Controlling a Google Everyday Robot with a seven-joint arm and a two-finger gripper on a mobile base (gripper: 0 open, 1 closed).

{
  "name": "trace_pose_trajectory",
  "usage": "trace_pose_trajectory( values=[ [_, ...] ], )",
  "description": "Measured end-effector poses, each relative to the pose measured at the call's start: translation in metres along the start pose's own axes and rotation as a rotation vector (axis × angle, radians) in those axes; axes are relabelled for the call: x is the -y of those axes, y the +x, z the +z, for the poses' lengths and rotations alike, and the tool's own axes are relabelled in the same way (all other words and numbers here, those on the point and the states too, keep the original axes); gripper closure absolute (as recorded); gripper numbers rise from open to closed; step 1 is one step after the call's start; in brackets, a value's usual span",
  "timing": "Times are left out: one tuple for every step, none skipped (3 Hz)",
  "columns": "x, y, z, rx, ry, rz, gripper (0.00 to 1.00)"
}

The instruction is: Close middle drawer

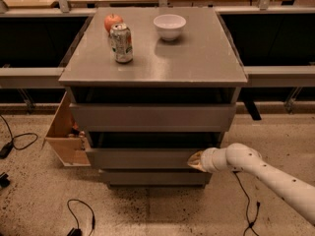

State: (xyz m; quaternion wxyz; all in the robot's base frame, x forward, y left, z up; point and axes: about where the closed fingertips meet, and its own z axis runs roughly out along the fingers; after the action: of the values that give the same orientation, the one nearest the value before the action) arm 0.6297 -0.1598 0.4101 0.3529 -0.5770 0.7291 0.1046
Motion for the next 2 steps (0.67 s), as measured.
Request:
trace_pose_trajectory(
  values=[
    [0.0000, 0.0000, 0.0000, 0.000, 0.000, 0.000, 0.60],
    [0.0000, 0.0000, 0.0001, 0.000, 0.000, 0.000, 0.29]
  ],
)
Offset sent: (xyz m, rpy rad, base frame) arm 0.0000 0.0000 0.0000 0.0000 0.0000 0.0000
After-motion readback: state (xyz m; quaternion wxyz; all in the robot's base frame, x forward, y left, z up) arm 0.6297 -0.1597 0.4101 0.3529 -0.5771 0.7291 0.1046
